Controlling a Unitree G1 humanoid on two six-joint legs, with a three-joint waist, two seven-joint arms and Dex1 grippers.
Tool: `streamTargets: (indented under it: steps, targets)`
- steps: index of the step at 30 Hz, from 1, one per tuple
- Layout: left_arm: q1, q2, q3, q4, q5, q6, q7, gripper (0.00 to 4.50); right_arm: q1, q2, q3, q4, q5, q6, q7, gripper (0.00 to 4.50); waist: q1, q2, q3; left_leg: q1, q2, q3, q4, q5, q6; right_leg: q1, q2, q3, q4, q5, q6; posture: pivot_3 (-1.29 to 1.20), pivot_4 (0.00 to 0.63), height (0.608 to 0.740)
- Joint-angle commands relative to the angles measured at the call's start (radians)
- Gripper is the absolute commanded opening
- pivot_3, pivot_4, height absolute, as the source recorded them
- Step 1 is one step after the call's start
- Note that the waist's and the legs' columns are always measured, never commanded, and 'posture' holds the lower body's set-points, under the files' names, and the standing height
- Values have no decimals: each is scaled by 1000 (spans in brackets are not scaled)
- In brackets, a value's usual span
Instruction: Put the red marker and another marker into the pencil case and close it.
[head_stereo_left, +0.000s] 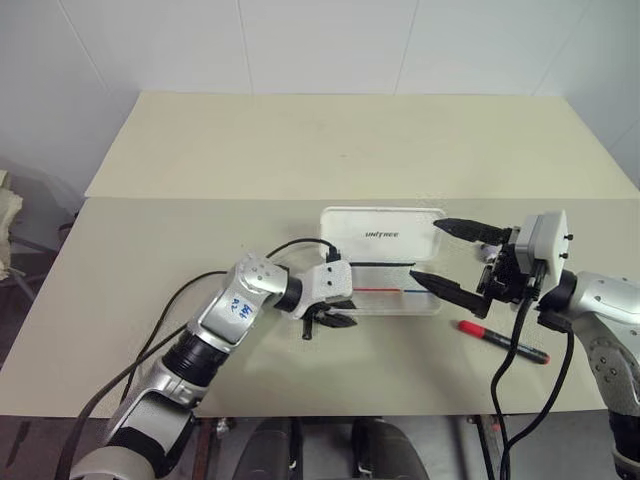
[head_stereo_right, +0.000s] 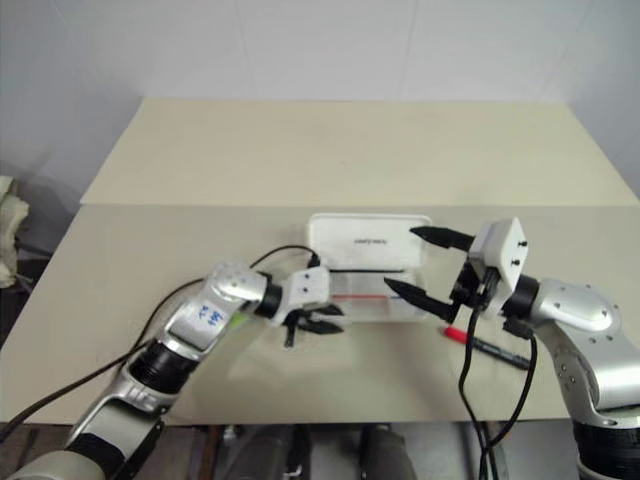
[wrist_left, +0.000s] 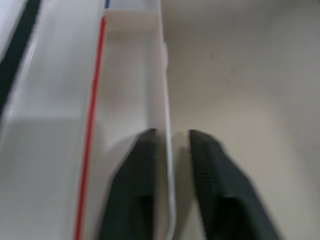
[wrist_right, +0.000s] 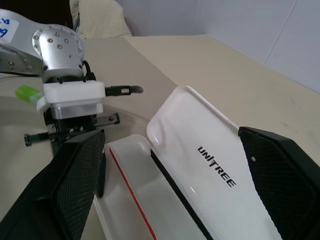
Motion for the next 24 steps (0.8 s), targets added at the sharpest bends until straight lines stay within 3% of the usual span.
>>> streamTargets:
  steps: [1, 6, 7, 24]
  targets:
    - [23, -3, 6, -38, -31, 28, 22, 2567, -14, 10, 4, -28, 3, -16, -9, 4500, -2, 0, 0, 0, 0, 0, 0, 0, 0, 0, 0, 0, 0, 0, 0, 0, 150, 740]
    - [37, -12, 36, -88, -78, 47, 55, 4309, -15, 13, 11, -25, 4, -19, -8, 4500, -2, 0, 0, 0, 0, 0, 0, 0, 0, 0, 0, 0, 0, 0, 0, 0, 150, 740]
    - [41, -16, 47, -105, -94, 57, 62, 4487, -14, 13, 11, -26, 6, -19, -7, 4500, -2, 0, 0, 0, 0, 0, 0, 0, 0, 0, 0, 0, 0, 0, 0, 0, 150, 740]
    - [173, -88, 172, -188, -319, -140, 102, 4487, 64, -39, -64, -71, 61, 59, -10, 4500, -1, 0, 0, 0, 0, 0, 0, 0, 0, -1, 0, 0, 0, 0, 0, 0, 150, 740]
